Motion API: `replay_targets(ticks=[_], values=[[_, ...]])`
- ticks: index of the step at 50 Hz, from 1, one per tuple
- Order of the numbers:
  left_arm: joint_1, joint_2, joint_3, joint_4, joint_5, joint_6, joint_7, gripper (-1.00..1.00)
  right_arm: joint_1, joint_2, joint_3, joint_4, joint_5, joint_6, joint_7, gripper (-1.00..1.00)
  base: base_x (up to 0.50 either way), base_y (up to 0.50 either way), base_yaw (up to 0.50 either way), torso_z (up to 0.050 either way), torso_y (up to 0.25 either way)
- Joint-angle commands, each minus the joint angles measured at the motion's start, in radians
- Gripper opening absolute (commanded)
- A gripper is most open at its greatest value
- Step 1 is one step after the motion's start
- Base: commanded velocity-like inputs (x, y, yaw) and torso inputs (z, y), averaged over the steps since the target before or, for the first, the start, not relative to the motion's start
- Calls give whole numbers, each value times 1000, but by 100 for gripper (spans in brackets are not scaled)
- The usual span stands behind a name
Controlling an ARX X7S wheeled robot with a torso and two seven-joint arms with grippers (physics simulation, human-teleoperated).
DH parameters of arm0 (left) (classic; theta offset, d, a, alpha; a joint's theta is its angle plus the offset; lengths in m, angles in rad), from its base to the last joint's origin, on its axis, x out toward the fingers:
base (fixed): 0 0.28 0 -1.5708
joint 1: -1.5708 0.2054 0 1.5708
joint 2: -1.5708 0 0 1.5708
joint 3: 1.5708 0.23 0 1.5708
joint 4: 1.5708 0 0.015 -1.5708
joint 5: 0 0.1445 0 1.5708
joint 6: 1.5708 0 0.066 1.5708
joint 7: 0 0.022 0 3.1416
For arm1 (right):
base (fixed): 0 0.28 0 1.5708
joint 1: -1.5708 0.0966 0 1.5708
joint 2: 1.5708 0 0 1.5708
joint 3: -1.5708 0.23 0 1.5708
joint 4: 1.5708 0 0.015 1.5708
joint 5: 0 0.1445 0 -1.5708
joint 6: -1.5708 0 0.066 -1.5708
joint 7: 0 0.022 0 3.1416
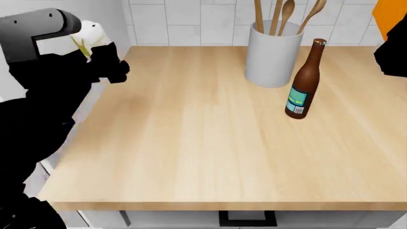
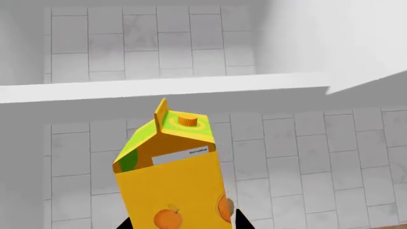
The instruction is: Move the drinks to the dining counter.
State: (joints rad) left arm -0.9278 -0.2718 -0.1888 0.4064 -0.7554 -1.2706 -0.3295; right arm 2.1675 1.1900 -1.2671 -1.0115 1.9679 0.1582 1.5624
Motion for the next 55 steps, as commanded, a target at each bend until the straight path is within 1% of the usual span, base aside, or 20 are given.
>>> replay_targets(ticks=[1, 2, 3, 6, 8, 9, 10, 11, 16, 23, 32, 38, 41, 48, 55], values=[[-28, -138, -257, 364, -807, -269, -553, -100, 28, 16, 135, -35, 60, 40, 8, -100, 0, 0, 0, 0, 11], [-36, -152, -253, 358, -868, -250, -603, -100, 69, 7, 124, -35, 73, 41, 7, -100, -500, 117, 0, 0, 0], [-39, -161, -245, 356, -895, -242, -622, -100, 90, 6, 106, -35, 77, 32, 8, -100, -500, 133, 0, 0, 11], [-38, -174, -240, 353, -929, -219, -642, -100, 123, 3, 58, -35, 57, 8, 7, -100, -500, 133, 0, 0, 0], [-28, -178, -234, 374, -852, -236, -602, -100, 137, -5, 29, -35, 41, -9, 7, -100, -500, 131, 0, 0, 0], [-14, -169, -246, 358, -857, -221, -592, -100, 146, -8, 17, -35, 35, -14, 7, -100, -500, 133, 0, 0, 0], [-4, -174, -247, 370, -818, -224, -552, -100, 150, -15, 3, -35, 26, -18, 7, -100, -500, 133, 0, 10, 0], [3, -175, -250, 369, -809, -219, -541, -100, 151, -16, -4, -35, 22, -21, 7, -100, -500, 133, 0, 0, 0], [7, -189, -243, 364, -807, -206, -538, -100, 116, -29, 0, -35, 6, -30, 5, -100, -500, 132, 0, 0, 0], [-11, -204, -220, 354, -840, -187, -569, -100, 178, -29, -48, -31, 17, -4, 7, -100, -500, 152, 0, 1, 0], [6, -212, -215, 355, -821, -166, -552, -100, 185, -34, -31, -30, 30, 17, 8, -100, -500, 318, 0, 0, 0], [-29, -219, -171, 340, -860, -160, -595, -100, 182, -24, -30, -32, 28, 14, 7, -100, -492, 337, 0, 2, 0], [-31, -218, -158, 340, -839, -160, -581, -100, 185, -13, -21, -31, 35, 37, 8, -100, -491, 339, 0, 0, 0], [-10, -217, -150, 349, -797, -148, -545, -100, 183, -16, -27, -33, 28, 29, 8, -100, -472, 360, 0, 1, 0], [-9, -229, -146, 347, -809, -136, -553, -100, 181, -17, -23, -35, 31, 30, 8, -100, -465, 369, 0, 1, 0]])
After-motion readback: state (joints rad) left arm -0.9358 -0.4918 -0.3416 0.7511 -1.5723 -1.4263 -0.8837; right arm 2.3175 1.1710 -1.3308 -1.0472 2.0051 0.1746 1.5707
